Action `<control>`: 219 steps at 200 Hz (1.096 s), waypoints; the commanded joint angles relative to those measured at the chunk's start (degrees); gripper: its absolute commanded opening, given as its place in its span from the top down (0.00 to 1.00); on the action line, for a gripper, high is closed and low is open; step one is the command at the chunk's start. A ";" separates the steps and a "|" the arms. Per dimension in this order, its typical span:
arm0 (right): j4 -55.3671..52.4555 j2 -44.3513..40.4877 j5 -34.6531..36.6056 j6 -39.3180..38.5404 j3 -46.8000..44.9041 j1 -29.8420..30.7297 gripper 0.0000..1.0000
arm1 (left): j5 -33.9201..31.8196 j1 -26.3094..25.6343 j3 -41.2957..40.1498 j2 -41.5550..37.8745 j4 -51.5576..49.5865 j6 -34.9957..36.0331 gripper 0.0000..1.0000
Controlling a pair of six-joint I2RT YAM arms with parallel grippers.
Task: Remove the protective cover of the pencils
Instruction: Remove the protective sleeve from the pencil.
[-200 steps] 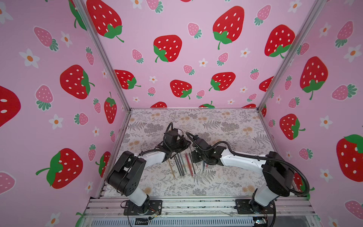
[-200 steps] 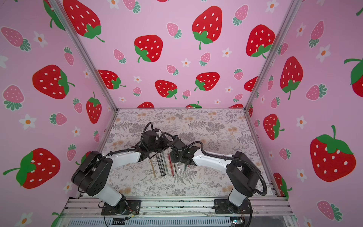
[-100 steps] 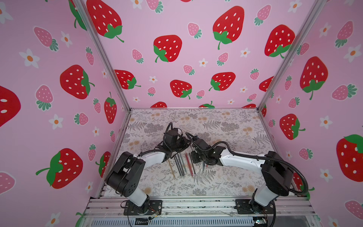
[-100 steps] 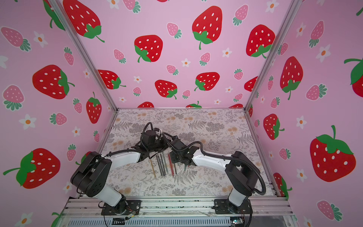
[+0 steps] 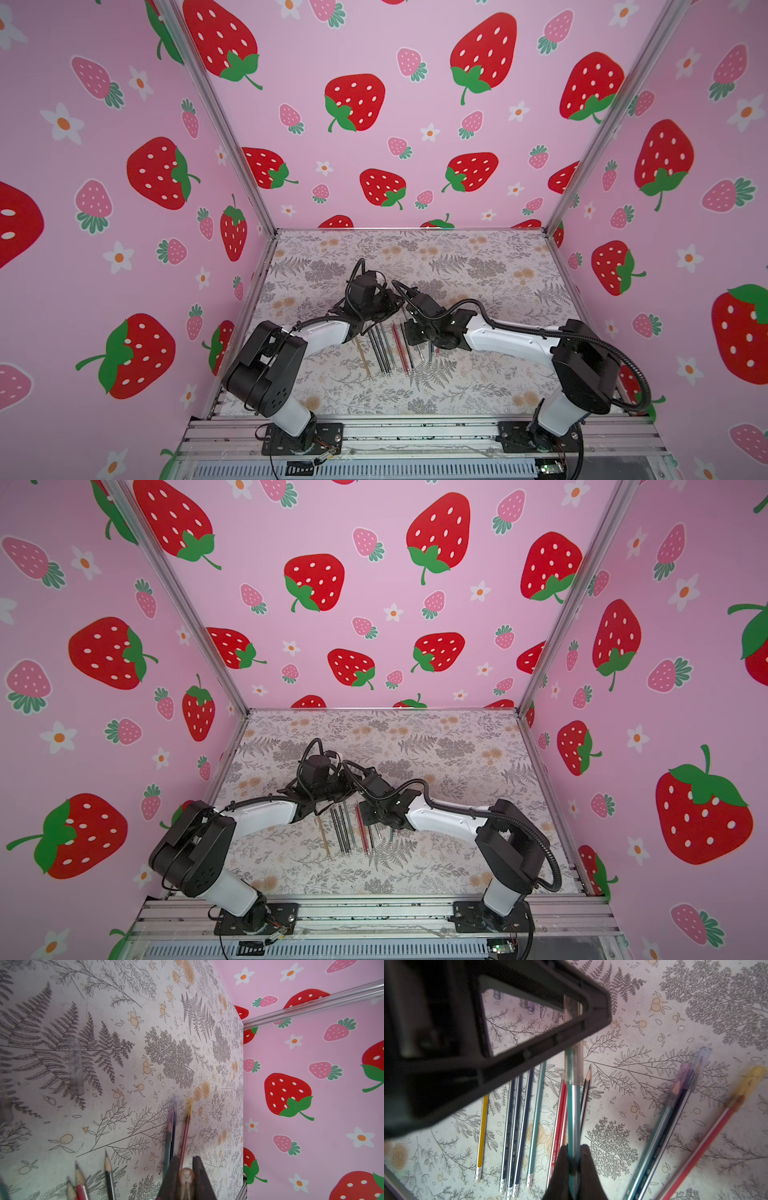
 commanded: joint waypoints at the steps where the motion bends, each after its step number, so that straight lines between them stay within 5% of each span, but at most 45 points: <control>1: 1.64 -0.96 -0.43 0.35 -1.50 0.40 1.00 | -1.48 0.43 3.00 -1.48 -0.26 -1.52 1.00; 219: 1.19 -1.14 4.57 7.18 -6.60 1.38 1.00 | -4.62 6.03 16.51 9.91 -7.39 0.75 1.00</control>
